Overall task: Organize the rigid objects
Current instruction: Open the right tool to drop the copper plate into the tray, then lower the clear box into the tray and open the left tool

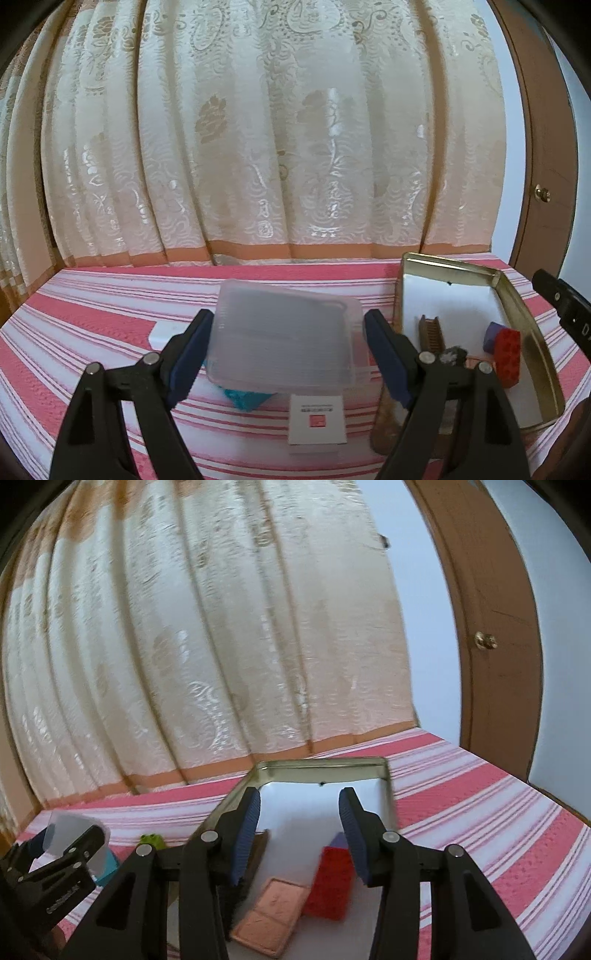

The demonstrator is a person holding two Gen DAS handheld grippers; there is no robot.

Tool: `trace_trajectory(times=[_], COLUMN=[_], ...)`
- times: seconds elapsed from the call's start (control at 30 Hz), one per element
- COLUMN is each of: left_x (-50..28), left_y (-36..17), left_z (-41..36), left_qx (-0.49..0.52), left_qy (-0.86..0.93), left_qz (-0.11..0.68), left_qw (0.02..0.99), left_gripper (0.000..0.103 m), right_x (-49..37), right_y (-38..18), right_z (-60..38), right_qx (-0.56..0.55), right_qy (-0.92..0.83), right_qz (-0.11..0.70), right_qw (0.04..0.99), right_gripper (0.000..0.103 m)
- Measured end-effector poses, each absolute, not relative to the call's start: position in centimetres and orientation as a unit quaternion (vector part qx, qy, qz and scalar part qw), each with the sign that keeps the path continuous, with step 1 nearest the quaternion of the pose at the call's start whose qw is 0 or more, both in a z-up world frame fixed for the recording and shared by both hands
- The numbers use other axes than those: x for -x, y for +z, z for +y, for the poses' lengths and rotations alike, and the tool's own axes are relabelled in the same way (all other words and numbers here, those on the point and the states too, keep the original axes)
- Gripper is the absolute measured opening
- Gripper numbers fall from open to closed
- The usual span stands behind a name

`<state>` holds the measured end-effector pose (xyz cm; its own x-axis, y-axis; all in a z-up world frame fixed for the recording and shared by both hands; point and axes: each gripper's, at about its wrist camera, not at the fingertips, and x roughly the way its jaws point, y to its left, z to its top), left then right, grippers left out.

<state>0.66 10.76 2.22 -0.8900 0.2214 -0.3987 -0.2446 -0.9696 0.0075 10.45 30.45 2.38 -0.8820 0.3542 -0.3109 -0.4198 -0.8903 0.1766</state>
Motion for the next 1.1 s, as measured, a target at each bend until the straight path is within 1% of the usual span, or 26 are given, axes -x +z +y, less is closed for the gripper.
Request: trace_trajectory(times=[0.23,0.57,0.8,0.83,0.87,0.9,0.97,1.0,1.07,1.1], left_x=[-1.4,-2.6,-1.5,-1.7,-2.0,-2.2,-2.7,-2.7,-2.7,-2.8], left_y=[2.6,2.5,0.3,0.5,0.6,0.7,0.9,0.8,0.8,0.9], left_z=[14.0,21.4,26.0,26.0,26.0,25.9,25.8,25.8,25.8,25.6], left_qx=[0.198,0.198,0.253,0.244,0.235,0.225,0.213,0.215,0.215,0.214], left_qy=[0.967,0.949,0.923,0.925,0.927,0.93,0.934,0.933,0.934,0.935], left_qz=[0.039,0.068,0.107,0.112,0.114,0.115,0.117,0.122,0.123,0.121], left_qw=[0.158,0.234,0.27,0.269,0.269,0.267,0.262,0.26,0.256,0.254], left_gripper=[0.083,0.083,0.083,0.087,0.094,0.103,0.103,0.103,0.103,0.103], right_x=[-11.8,-13.3,-13.7,-13.8,-13.8,-13.7,-13.7,-13.6,-13.5,-13.5], right_y=[2.6,2.6,2.3,2.3,2.3,2.3,2.4,2.4,2.4,2.3], right_z=[33.3,36.9,38.7,38.7,38.6,38.5,38.3,38.2,38.1,38.2], right_qx=[0.119,0.114,0.118,0.117,0.117,0.116,0.114,0.114,0.114,0.113], right_qy=[0.954,0.943,0.934,0.935,0.935,0.936,0.937,0.937,0.936,0.935], right_qz=[0.135,0.141,0.165,0.163,0.16,0.157,0.149,0.146,0.142,0.143], right_qw=[0.24,0.281,0.293,0.293,0.293,0.294,0.295,0.296,0.301,0.304], right_gripper=[0.048,0.048,0.048,0.048,0.048,0.048,0.048,0.05,0.055,0.059])
